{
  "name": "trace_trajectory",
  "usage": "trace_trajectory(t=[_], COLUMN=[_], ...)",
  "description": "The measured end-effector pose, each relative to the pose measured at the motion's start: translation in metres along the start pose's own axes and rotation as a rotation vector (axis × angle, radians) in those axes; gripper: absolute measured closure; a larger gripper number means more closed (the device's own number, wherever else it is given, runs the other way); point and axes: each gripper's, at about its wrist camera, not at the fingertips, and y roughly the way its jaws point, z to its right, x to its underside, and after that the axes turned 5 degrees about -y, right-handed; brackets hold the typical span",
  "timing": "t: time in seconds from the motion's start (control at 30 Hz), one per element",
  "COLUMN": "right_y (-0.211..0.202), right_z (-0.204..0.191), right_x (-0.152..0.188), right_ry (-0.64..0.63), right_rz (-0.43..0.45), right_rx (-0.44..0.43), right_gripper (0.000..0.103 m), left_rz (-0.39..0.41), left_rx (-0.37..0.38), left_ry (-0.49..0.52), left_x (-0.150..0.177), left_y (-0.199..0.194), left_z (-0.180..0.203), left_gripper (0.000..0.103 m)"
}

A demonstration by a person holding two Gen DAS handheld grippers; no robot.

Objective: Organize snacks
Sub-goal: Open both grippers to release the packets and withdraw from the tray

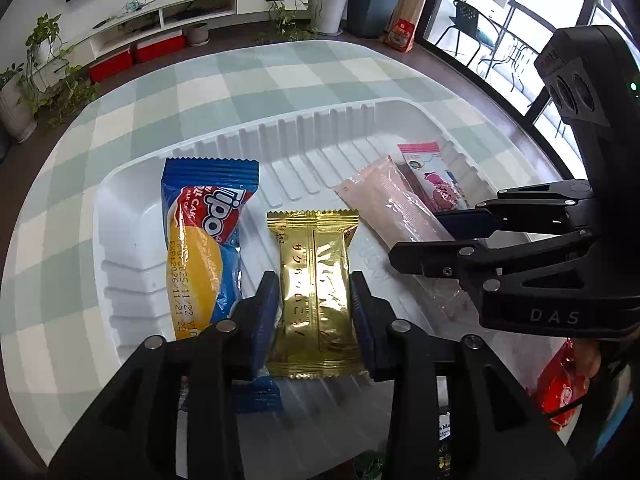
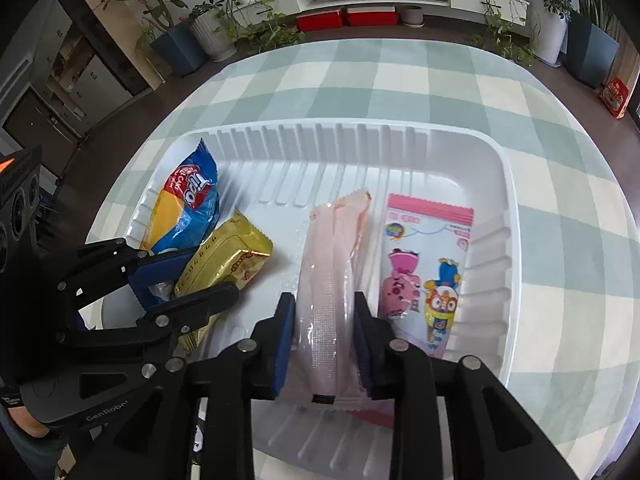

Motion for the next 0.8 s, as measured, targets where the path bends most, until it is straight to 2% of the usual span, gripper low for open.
trace_trajectory(t=[0.03, 0.07, 0.23, 0.37, 0.4, 0.47, 0.53, 0.6, 0.63, 0.67, 0.73, 0.8], right_y=[0.0, -0.001, -0.011, -0.036, -0.045, -0.069, -0.1, -0.137, -0.152, -0.17, -0.202, -0.226], right_z=[0.0, -0.001, -0.004, -0.005, -0.005, -0.007, -0.01, -0.013, -0.014, -0.016, -0.023, -0.031], right_x=[0.0, 0.0, -0.001, -0.002, -0.002, -0.003, -0.002, 0.005, 0.009, 0.015, 0.032, 0.057], right_ry=[0.001, -0.002, -0.022, -0.021, -0.016, -0.012, -0.014, -0.009, -0.007, -0.004, 0.0, -0.006], right_rz=[0.001, 0.003, 0.023, 0.072, 0.091, 0.152, 0.236, 0.339, 0.385, 0.436, 0.522, 0.596], right_rx=[-0.005, 0.0, 0.026, 0.034, 0.032, 0.026, 0.011, -0.007, -0.017, -0.029, -0.053, -0.08], right_gripper=[0.064, 0.061, 0.055, 0.05, 0.045, 0.037, 0.025, 0.015, 0.01, 0.008, 0.0, 0.0], left_rz=[0.009, 0.016, 0.046, 0.102, 0.122, 0.178, 0.23, 0.286, 0.308, 0.326, 0.342, 0.347], left_rx=[0.0, -0.005, 0.001, 0.019, 0.023, 0.036, 0.069, 0.102, 0.107, 0.108, 0.12, 0.133], left_ry=[-0.001, -0.002, -0.013, -0.031, -0.033, -0.045, -0.069, -0.074, -0.078, -0.085, -0.11, -0.135], left_x=[0.0, 0.0, 0.0, 0.003, 0.005, 0.012, 0.022, 0.037, 0.046, 0.057, 0.078, 0.102], left_y=[-0.002, -0.004, -0.019, -0.053, -0.064, -0.092, -0.119, -0.147, -0.159, -0.172, -0.19, -0.204], left_z=[0.0, 0.001, 0.001, -0.002, -0.003, -0.006, -0.01, -0.012, -0.013, -0.014, -0.016, -0.017], left_gripper=[0.053, 0.051, 0.044, 0.037, 0.035, 0.026, 0.024, 0.018, 0.009, 0.005, 0.005, 0.005])
